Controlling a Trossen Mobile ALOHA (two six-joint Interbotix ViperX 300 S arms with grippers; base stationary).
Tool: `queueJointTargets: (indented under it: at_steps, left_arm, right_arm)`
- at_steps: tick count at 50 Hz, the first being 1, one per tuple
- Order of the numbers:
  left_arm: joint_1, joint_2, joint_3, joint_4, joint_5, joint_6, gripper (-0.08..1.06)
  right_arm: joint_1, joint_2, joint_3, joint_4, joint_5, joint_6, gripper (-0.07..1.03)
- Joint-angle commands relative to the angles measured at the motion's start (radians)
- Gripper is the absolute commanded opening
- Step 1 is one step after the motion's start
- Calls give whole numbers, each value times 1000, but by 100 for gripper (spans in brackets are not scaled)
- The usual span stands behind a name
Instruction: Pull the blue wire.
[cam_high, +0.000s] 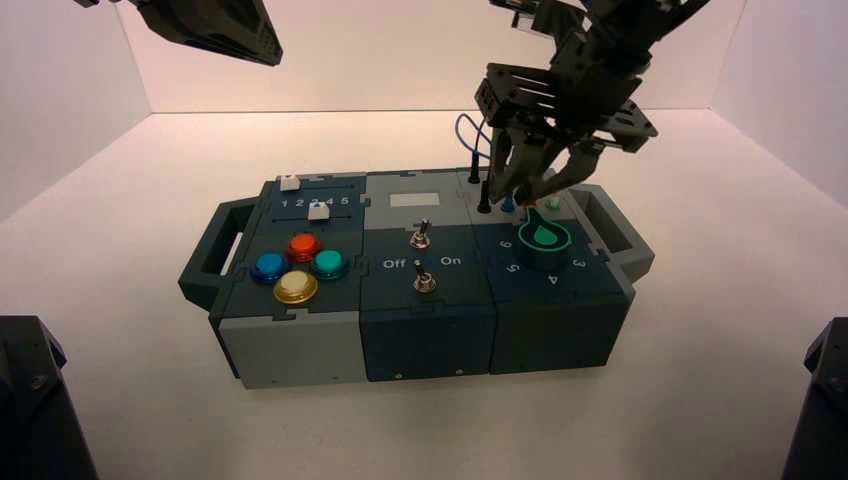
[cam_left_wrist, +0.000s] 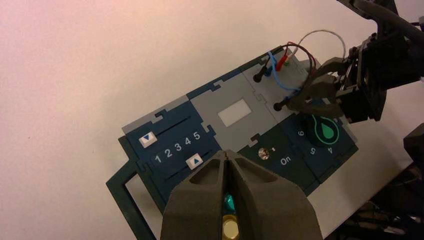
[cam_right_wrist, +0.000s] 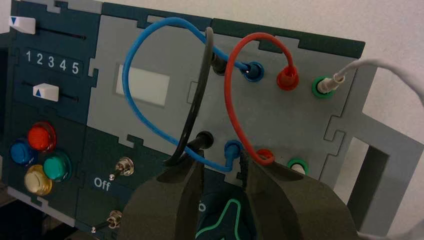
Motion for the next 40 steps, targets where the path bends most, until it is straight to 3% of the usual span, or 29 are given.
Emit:
queueJointTargets:
  at_steps: [1, 11, 19, 23, 32, 40]
  left_arm:
    - [-3, 0, -34, 2, -5, 3, -3]
    - [-5, 0, -37, 2, -5, 3, -3]
    - [-3, 0, -43, 2, -5, 3, -3]
    - [-3, 0, -44, 3, -3, 3, -3]
    - [-3, 3, -55, 3, -2, 2, -3]
    - [-3, 5, -55, 5, 5, 3, -3]
  right_arm:
    - [-11, -5, -31, -6, -11, -3, 39]
    - [-20, 2, -34, -8, -11, -3, 32]
    - [-20, 32, -34, -8, -31, -3, 5]
    - [-20, 48, -34, -8, -44, -3, -3]
    - [-21, 32, -37, -8, -43, -2, -2]
    - [-23, -74, -23, -9, -25, 2, -2]
